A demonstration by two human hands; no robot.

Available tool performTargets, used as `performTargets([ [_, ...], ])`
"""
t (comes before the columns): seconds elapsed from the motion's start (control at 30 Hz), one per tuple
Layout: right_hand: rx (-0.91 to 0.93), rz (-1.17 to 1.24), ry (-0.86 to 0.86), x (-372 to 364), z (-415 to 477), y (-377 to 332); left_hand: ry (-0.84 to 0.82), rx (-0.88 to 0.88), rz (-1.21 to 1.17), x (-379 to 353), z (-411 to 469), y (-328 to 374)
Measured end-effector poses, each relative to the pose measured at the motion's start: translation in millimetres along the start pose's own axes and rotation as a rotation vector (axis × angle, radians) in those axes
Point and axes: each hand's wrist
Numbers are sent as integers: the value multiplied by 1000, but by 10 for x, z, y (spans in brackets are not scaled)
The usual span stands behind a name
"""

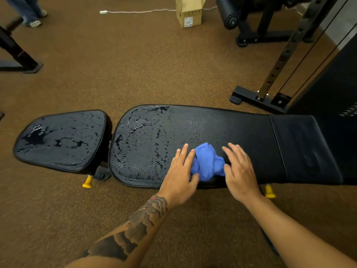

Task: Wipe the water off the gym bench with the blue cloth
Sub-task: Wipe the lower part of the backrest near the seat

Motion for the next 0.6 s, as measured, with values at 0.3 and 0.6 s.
performTargets([
  [0.3,242,-221,-364,-257,-78,-320,115,109,188,470,-301,-626],
  [0.6,233,-235,-306,-310,-142,-280,4,-15,515,554,-508,-954],
])
Point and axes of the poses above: each hand's wrist, its own z-axis towards the middle knuckle, its own x-axis out of the back of the hand, y = z × x, and after that the axes turned 11 degrees about y, right-handed
